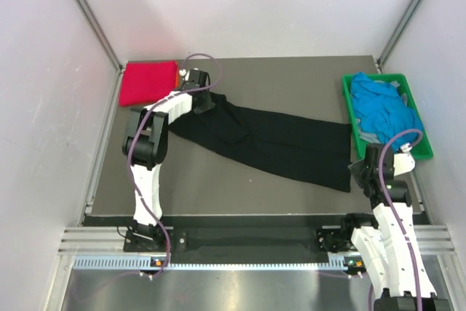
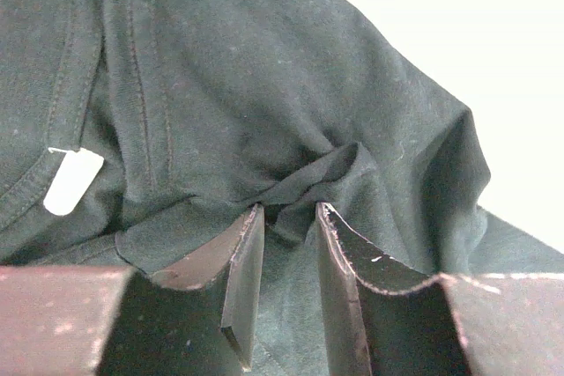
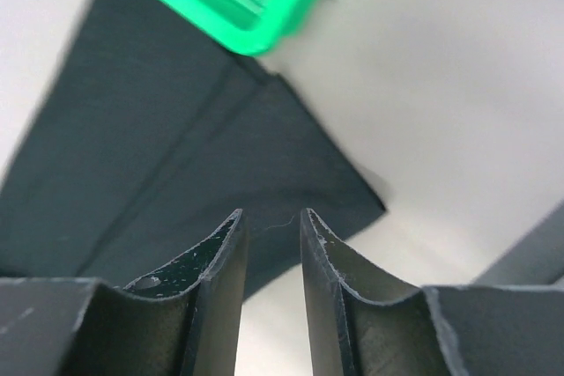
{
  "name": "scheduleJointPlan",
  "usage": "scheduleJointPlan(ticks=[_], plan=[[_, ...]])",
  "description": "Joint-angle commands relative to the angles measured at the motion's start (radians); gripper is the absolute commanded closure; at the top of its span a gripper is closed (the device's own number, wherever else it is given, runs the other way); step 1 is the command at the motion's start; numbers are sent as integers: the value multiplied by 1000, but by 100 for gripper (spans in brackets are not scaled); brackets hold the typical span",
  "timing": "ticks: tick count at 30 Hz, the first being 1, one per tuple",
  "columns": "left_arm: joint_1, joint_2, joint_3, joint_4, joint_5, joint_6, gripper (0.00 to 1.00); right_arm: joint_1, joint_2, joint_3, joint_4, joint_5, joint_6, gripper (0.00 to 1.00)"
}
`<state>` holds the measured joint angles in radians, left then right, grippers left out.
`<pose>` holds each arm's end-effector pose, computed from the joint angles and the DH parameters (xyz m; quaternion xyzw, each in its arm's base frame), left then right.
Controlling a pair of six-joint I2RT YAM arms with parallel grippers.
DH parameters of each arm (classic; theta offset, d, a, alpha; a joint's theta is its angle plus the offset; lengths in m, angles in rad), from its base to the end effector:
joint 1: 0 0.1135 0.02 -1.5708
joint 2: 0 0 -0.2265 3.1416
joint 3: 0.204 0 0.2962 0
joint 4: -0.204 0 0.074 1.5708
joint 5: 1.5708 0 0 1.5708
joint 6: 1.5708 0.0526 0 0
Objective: Fold and stack the t-shirts
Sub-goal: Fold the tshirt
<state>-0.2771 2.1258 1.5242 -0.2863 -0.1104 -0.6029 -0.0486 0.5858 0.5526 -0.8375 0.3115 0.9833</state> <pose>0.4749 -0.1291 0.0934 -0.1708 0.9254 -0.0954 0.3246 0.2021 -0.0260 0.1942 0.5041 0.7809 0.0225 0.3681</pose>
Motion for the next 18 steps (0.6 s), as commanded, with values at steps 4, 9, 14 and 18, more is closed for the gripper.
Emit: scheduleJointPlan(ticks=[4,9,14,18], plan=[[-25,175,131,-27,136,-1,65,-13,6,69,132,-63,-41,68],[-24,284,279,-54,121,21,64,-13,46,72,218,-115,-90,68],[-24,411,490,-114,88,35,64,-13,106,67,297,-140,-123,68],[-22,451,574,-142,54,52,64,-11,198,55,383,-173,-161,68]])
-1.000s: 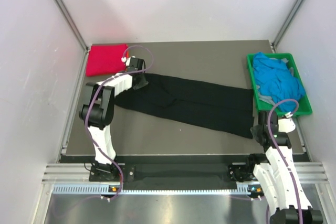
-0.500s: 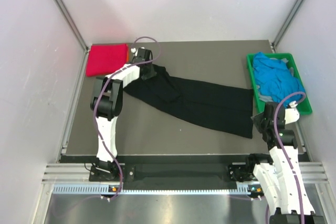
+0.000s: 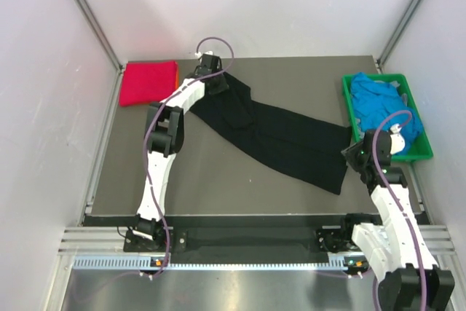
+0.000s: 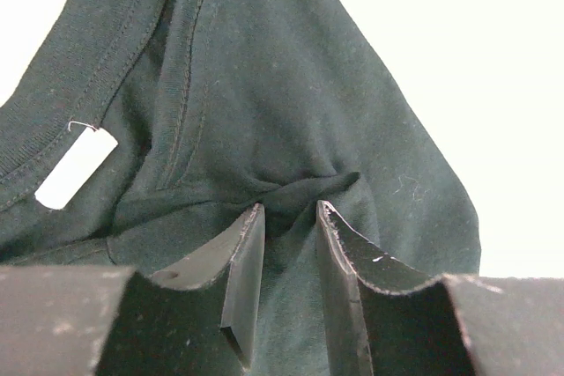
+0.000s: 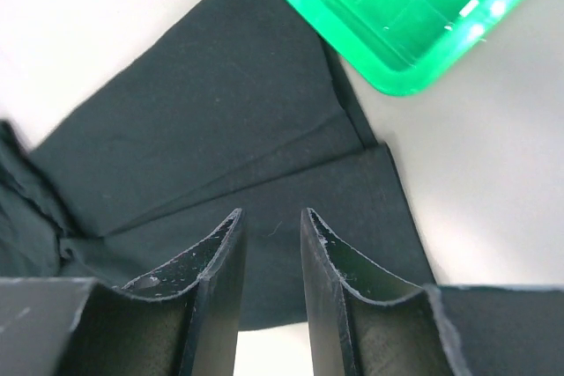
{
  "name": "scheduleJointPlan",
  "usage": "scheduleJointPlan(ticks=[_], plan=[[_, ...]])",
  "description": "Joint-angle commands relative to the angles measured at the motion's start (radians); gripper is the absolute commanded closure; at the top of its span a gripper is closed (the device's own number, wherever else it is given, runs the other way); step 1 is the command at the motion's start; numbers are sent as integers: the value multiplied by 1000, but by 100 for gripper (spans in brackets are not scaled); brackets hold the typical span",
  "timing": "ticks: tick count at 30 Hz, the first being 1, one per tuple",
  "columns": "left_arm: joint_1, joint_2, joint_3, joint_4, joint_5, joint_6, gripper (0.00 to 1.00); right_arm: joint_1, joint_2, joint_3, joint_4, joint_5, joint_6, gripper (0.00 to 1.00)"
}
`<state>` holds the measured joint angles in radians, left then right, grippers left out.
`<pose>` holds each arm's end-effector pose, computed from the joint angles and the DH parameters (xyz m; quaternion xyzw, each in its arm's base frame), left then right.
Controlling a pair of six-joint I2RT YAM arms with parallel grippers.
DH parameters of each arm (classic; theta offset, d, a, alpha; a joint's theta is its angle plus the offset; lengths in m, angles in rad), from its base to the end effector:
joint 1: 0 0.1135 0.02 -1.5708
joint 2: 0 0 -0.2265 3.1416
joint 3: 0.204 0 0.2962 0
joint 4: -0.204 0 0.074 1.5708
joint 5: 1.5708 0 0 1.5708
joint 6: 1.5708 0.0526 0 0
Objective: Fold and stack the t-shirts
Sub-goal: Fold the tshirt
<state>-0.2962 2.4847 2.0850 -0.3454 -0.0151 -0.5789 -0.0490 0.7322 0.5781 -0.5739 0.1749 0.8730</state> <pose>0.5578 -0.1694 0.1084 -0.1320 0.9064 -0.1637 0.3663 0.2406 -0.0210 0.1960 0.4364 0.7982 0.0901 0.4053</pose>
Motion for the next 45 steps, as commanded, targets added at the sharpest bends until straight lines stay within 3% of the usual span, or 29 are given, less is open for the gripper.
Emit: scheduleJointPlan(ticks=[1,6,17,23,28,36,38,42,45], plan=[[-3,92,10,-63,-52,31,64,-11,70,29,132,-51,-71,68],[6,115,30,-3,-74,62,63,-9,171,42,170,-60,-94,69],[25,207,192,121,-34,65,62,-2,220,45,255,-100,-141,68],[32,159,184,166,73,85,61,9,286,52,289,-118,-172,68],[31,-112,-61,242,81,108,59,12,351,121,238,-123,-238,66],[31,-339,-179,128,149,166,58,8,377,256,63,-126,-246,67],[31,-418,-248,126,161,114,59,5,360,266,51,-137,-239,68],[-15,-605,-606,255,296,-76,62,-11,320,328,-26,-129,-238,67],[-167,-745,-785,244,158,-177,63,-25,289,376,-86,-100,-226,66]])
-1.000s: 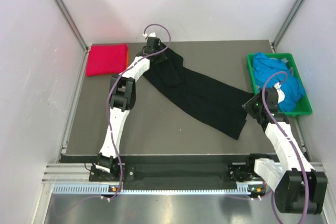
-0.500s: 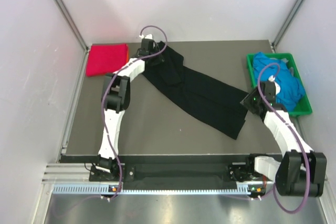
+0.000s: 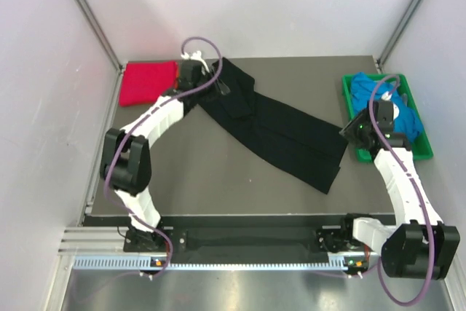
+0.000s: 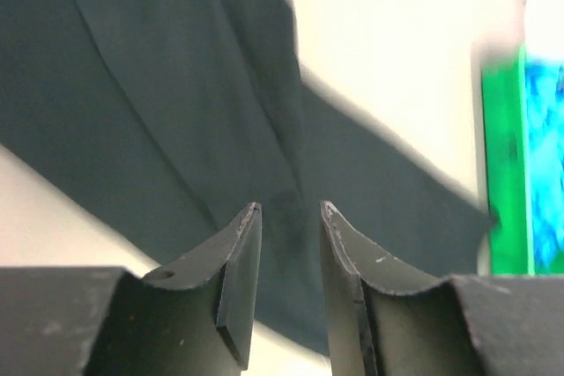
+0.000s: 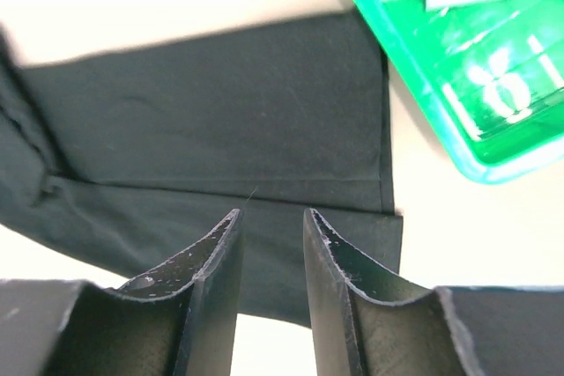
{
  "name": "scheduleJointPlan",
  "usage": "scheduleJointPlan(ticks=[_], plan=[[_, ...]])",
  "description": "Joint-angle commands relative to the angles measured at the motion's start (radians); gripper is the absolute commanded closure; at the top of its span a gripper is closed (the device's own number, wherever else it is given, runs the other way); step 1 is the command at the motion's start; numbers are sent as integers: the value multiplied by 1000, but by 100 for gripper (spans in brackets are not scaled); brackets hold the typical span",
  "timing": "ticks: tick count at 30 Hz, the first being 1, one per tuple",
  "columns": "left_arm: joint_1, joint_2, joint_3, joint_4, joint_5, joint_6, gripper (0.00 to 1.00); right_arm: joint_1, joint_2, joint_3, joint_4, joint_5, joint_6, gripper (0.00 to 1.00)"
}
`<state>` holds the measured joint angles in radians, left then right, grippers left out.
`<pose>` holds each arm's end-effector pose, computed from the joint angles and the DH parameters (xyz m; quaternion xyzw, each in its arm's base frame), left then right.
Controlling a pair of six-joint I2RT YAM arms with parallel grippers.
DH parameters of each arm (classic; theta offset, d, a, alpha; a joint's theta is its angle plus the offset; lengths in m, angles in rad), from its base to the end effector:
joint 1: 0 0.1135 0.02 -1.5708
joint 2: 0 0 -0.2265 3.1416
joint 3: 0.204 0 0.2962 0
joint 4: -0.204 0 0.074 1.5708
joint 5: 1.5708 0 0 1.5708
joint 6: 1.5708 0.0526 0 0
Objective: Fold and stack the t-shirts
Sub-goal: Fold the tshirt
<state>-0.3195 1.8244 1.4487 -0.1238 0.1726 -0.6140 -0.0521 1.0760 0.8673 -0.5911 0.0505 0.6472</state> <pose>0.4520 -0.1591 0.2219 -0.0822 0.8539 -0.2950 0.4208 0.2963 -0.0181 0.2207 0.3263 0.8670 0.0878 0.3662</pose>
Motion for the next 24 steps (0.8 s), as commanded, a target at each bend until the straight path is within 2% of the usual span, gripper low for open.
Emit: scheduleJointPlan(ticks=[1,2,4,5,7,8,10,11,13,18,24], plan=[[-189,-147,-190,32,-77,-176,63,-23,-60,97,-84,44,14,66],[-232,-174,-233,48,-141,-267,62,-25,-67,123,-120,52,19,66],[-361,-230,-353,116,-163,-367,61,-26,-73,145,-156,66,29,66],[-447,-235,-381,174,-236,-474,61,-28,-83,156,-183,68,31,66],[-522,-203,-399,182,-263,-625,60,-28,-99,160,-205,83,35,66],[-582,-177,-384,123,-269,-677,60,-28,-111,164,-229,91,38,65],[-631,-85,-285,-3,-285,-751,60,-28,-126,164,-248,98,39,65],[-674,-55,-246,-75,-291,-750,60,-28,-140,164,-266,100,35,65],[-714,15,-176,-106,-334,-782,60,-28,-154,159,-280,104,28,65],[-774,96,-182,9,-352,-863,59,-28,-203,127,-285,104,20,65],[-814,183,-88,-10,-369,-874,60,-28,-225,108,-277,121,8,65]])
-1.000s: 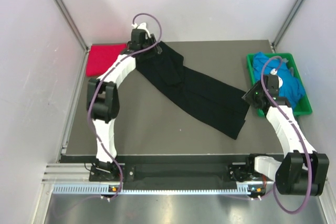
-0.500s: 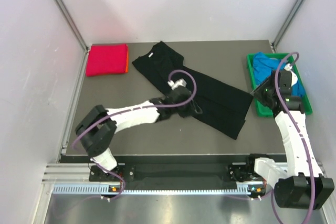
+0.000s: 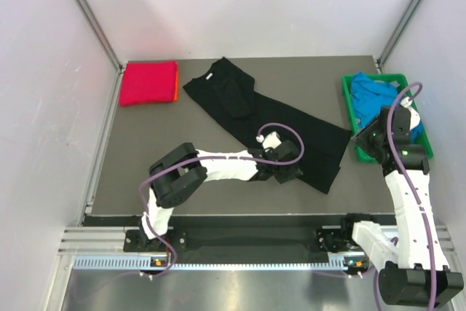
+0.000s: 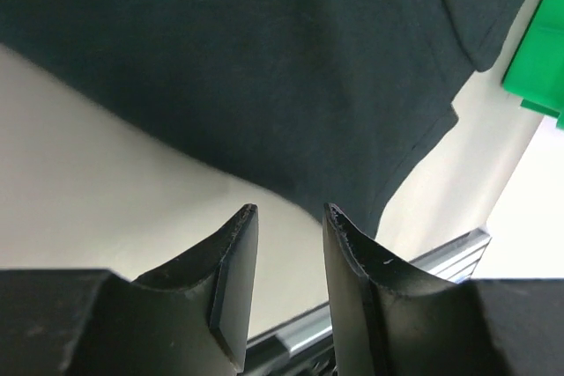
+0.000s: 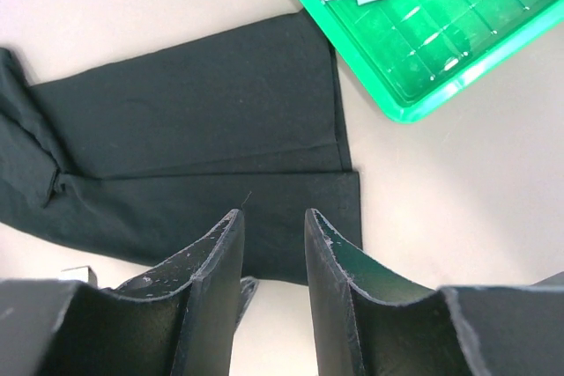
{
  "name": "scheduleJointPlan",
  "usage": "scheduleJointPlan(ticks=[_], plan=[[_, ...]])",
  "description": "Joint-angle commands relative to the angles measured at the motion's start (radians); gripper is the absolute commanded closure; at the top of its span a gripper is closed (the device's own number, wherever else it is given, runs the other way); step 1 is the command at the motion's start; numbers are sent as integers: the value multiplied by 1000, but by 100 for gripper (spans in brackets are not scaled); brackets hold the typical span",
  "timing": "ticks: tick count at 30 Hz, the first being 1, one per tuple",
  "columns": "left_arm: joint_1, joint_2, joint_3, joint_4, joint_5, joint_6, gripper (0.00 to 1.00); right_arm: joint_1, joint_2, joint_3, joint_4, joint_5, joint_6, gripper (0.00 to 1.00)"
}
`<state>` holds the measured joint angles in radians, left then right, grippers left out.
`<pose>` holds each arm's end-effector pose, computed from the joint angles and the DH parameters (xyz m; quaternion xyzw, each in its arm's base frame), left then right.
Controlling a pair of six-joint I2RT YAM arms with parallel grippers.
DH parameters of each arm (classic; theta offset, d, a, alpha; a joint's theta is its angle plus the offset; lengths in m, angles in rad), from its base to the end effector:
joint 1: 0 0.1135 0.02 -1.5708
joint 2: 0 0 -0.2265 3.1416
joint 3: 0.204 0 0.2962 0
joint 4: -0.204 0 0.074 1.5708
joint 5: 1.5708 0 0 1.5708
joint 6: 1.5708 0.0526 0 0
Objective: Fold and stack the t-shirts
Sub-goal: Fold the tshirt
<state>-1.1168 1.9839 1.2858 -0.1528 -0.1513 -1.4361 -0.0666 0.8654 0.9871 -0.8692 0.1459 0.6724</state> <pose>0.2066 -0.4052 0.0857 -0.1746 0.9171 -0.3156 0.1696 0.2452 -0.0240 0.2950 0.3573 0.8418 0.0553 0.4008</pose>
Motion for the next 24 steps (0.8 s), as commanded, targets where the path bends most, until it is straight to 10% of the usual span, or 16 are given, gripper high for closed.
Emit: scheduleJointPlan(ticks=[1,24], plan=[[-21,32,84,10,-45,-56,60,-13,-16,-11,-1,29,-17,65],[-75,142,135,-34,-31,-122,74,-13,-51,-67,9,29,4,66]])
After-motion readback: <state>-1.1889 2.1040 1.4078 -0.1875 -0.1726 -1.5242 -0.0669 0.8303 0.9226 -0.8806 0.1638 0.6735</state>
